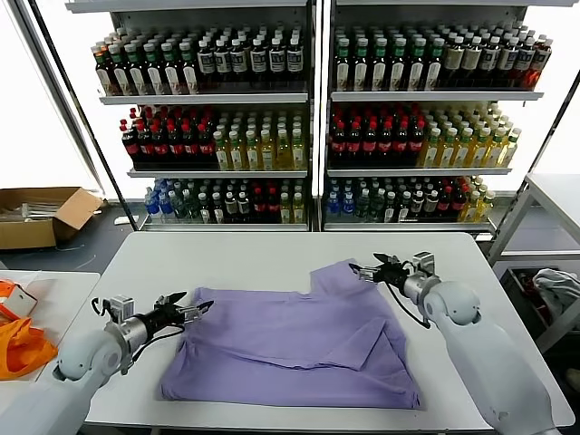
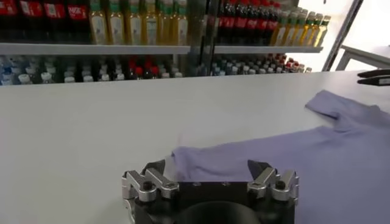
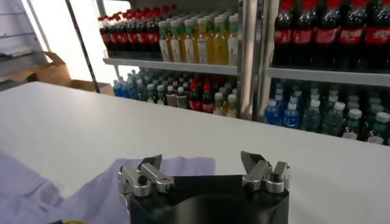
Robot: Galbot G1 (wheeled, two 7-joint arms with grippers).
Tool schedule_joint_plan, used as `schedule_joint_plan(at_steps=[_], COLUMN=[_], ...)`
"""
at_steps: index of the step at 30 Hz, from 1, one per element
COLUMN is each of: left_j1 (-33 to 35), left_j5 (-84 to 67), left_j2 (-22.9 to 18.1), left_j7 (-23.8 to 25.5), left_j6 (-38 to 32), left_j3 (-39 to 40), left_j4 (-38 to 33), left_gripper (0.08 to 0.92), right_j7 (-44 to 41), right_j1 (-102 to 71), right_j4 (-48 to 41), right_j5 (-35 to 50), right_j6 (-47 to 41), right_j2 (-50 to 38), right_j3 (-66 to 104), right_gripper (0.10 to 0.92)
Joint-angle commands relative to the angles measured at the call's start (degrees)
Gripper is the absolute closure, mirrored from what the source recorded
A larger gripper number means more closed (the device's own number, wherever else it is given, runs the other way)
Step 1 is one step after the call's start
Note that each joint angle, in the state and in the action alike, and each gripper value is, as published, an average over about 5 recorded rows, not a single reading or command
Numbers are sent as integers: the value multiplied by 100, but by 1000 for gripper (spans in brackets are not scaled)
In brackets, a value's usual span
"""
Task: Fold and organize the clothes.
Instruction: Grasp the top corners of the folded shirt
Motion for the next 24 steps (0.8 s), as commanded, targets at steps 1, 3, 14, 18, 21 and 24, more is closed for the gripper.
schedule_joint_plan(at_steps=[1, 3, 14, 18, 21, 24], left_j1=[-891, -883, -715, -621, -516, -419], left_j5=[-61, -55, -66, -67, -65, -62], left_j2=[-126, -144, -138, -115, -101, -90], left_j7=[80, 75, 115, 116, 124, 141], left_j6=[-2, 7, -3, 0, 1, -5], left_j3=[635, 661, 676, 645, 604, 569], left_j4=[750, 764, 728, 682, 622, 587], left_gripper=[177, 177, 265, 379, 465, 552], right_j7=[-57, -27, 86, 106, 132, 143], right_j1=[658, 642, 374, 294, 232, 140], right_j4=[-734, -766, -601, -460, -442, -390], right_j5=[-83, -84, -59, -59, -59, -55], right_j6=[-95, -121, -194, -208, -203, -179], right_j2=[293, 316, 301, 281, 263, 228], right_j3=[-455, -455, -505, -511, -480, -457], right_gripper=[203, 203, 275, 396, 483, 570])
